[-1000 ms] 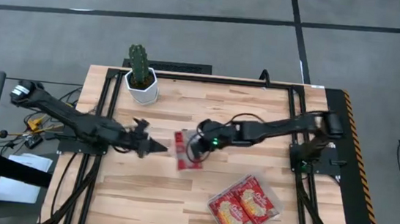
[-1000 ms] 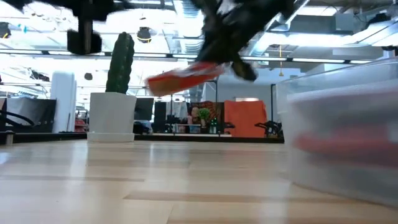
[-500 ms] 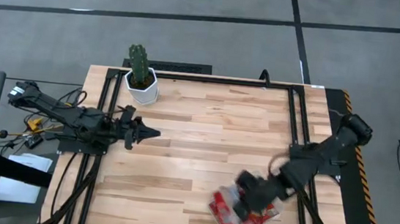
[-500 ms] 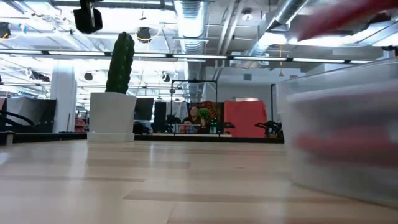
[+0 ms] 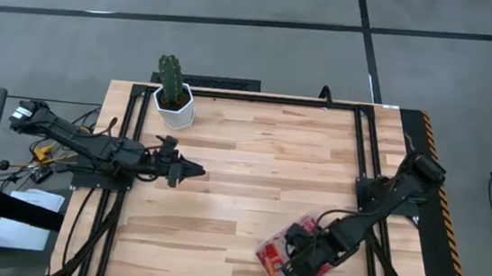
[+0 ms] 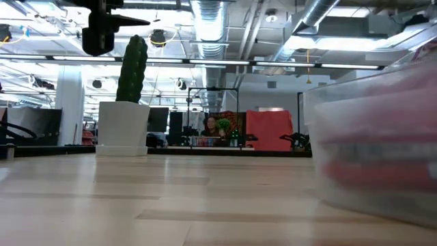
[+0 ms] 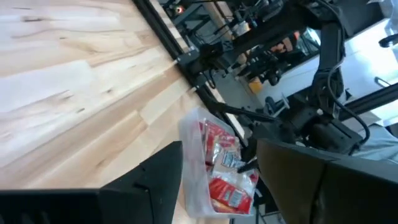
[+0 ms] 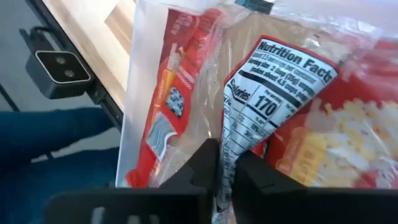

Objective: Sort popcorn bags into baskets
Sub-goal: Put the red popcorn bag into the transparent container, then return to Home Position

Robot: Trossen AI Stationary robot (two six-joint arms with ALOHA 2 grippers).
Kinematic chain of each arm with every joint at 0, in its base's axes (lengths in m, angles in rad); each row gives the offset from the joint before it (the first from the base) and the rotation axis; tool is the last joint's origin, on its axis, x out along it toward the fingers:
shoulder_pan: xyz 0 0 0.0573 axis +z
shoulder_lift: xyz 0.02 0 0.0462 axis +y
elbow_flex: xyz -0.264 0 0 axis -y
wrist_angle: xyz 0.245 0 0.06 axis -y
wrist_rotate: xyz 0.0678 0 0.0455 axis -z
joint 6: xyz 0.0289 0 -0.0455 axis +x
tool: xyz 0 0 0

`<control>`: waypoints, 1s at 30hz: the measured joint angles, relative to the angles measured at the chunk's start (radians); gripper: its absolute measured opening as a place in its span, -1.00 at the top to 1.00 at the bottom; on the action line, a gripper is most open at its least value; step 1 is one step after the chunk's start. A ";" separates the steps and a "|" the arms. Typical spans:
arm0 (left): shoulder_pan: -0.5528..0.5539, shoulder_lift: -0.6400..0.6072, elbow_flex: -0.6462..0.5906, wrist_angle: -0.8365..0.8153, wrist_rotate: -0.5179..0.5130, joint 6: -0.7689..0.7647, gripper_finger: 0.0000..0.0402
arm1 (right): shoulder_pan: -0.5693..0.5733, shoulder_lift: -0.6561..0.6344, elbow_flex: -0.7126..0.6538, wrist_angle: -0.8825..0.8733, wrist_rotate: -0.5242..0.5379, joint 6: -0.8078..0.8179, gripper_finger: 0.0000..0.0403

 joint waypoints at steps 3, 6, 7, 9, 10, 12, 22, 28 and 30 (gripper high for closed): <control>0.012 0.000 0.000 -0.010 0.024 0.000 0.02 | -0.016 0.010 -0.001 0.003 -0.034 -0.057 0.59; 0.016 -0.004 0.000 -0.013 0.045 0.026 0.04 | -0.032 0.009 0.000 0.004 -0.054 -0.108 0.39; 0.016 -0.008 0.000 -0.013 0.049 0.035 0.05 | -0.036 0.004 -0.001 -0.001 -0.054 -0.122 0.33; 0.016 -0.017 0.000 -0.011 0.052 0.056 0.07 | -0.042 -0.016 -0.001 0.000 -0.054 -0.154 0.21; 0.016 -0.023 0.000 -0.013 0.052 0.063 0.08 | -0.046 -0.030 -0.001 0.004 -0.054 -0.168 0.16; 0.016 -0.041 0.000 -0.011 0.051 0.069 0.10 | -0.047 -0.056 0.000 -0.003 -0.054 -0.196 0.06; 0.016 -0.102 0.000 0.133 0.058 0.110 0.12 | -0.045 -0.272 0.000 -0.088 -0.001 -0.244 -0.14; 0.016 -0.176 0.022 0.242 0.051 0.344 0.12 | -0.087 -0.490 0.000 -0.089 0.091 -0.381 -0.10; 0.016 -0.204 0.039 0.206 -0.020 0.384 0.12 | -0.105 -0.562 0.000 -0.125 0.073 -0.466 -0.08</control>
